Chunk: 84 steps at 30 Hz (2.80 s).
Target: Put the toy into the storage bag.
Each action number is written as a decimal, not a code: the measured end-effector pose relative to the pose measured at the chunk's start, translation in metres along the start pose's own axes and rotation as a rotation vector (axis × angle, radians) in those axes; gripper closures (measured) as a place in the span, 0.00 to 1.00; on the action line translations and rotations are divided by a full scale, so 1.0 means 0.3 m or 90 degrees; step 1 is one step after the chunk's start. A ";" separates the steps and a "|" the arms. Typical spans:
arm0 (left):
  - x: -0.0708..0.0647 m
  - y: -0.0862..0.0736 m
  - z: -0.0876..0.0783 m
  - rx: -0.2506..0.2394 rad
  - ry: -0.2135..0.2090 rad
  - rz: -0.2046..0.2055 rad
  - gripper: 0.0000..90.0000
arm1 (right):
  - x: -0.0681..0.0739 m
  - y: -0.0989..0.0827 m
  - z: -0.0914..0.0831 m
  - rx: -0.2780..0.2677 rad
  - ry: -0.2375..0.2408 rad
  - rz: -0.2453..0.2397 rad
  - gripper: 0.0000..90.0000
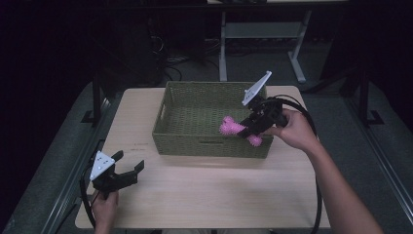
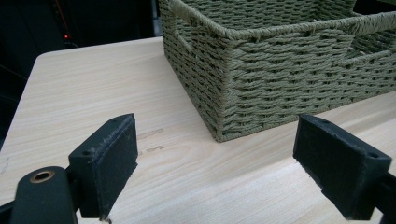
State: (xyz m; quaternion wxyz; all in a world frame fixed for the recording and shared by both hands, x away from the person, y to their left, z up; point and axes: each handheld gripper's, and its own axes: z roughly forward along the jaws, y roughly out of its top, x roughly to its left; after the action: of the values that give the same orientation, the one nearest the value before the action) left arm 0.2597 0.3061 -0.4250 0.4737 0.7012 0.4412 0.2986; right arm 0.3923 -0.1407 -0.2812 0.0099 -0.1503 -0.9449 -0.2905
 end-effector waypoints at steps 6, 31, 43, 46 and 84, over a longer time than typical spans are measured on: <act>0.000 0.001 0.003 0.003 -0.001 0.004 0.15 | -0.034 0.018 -0.002 0.000 0.001 0.002 0.65; 0.004 0.001 0.001 0.002 0.000 0.006 0.15 | -0.190 0.028 0.063 0.014 0.010 0.047 0.65; 0.003 0.001 0.003 0.003 -0.001 0.009 0.15 | -0.236 0.019 0.092 0.017 0.010 0.063 0.65; 0.005 0.001 0.001 0.002 0.000 0.006 0.15 | -0.249 0.015 0.097 0.021 0.012 0.070 0.65; 0.016 0.000 -0.005 -0.002 0.000 0.000 0.15 | -0.327 0.045 0.234 0.066 0.030 0.086 0.64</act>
State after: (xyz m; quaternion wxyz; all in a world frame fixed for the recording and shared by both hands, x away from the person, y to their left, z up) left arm 0.2604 0.3109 -0.4245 0.4747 0.7005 0.4408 0.2995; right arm 0.4946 -0.1185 -0.3425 0.0591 -0.2060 -0.9460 -0.2432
